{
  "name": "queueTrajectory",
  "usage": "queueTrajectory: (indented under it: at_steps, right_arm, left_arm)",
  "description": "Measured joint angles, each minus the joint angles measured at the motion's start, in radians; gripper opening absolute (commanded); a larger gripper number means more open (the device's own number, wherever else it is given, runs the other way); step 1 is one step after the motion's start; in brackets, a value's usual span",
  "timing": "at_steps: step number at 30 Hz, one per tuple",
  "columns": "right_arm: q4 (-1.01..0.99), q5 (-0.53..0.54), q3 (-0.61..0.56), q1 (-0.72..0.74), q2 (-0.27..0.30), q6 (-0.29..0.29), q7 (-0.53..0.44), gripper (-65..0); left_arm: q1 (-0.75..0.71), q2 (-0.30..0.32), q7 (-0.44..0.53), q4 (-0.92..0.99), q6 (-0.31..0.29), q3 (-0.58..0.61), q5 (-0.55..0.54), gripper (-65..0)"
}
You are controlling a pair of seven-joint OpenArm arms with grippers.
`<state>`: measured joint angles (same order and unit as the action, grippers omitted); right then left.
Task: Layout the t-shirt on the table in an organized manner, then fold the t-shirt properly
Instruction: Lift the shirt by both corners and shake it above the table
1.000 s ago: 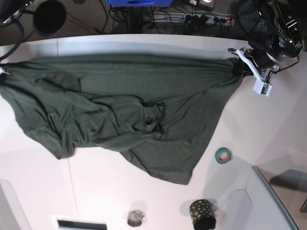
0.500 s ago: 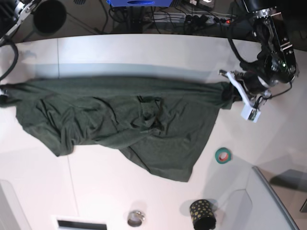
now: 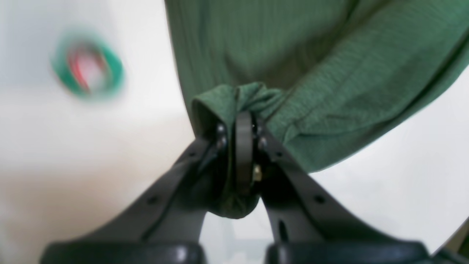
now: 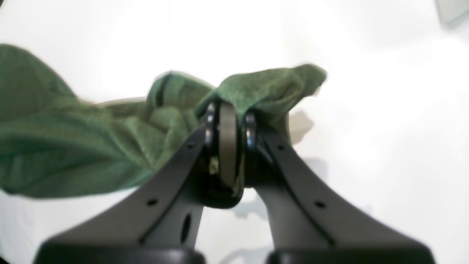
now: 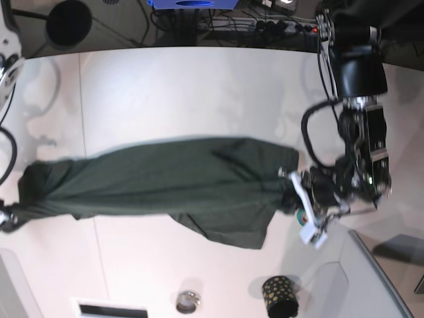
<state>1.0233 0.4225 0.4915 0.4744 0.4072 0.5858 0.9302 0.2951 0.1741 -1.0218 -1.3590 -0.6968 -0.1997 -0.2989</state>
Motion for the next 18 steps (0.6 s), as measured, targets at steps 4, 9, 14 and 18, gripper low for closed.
queueTrajectory:
  at_steps: [4,9,14,18]
  right_arm:
    - [-0.077,-0.002,-0.080,0.208,0.058,-0.001,-0.069,-64.4]
    - [0.044,0.025,-0.177,0.464,0.116,0.002,-0.119,-64.5]
    - [0.133,0.014,-0.198,0.488,0.158,-0.003,-0.067,-64.5]
    - [0.172,0.019,-0.198,0.314,0.151,-0.002,-0.051,-64.5]
  left_arm:
    - [0.233,-0.047,-0.016,0.127,0.000,-0.040,0.010,-65.0]
    - [0.488,-0.098,0.010,0.070,0.000,-0.117,-0.016,-65.0]
    - [0.491,-0.120,-0.066,-0.015,0.001,-0.119,0.011,-65.0]
    - [0.355,-0.144,-0.082,-0.164,-0.008,-0.112,-0.011,-65.0]
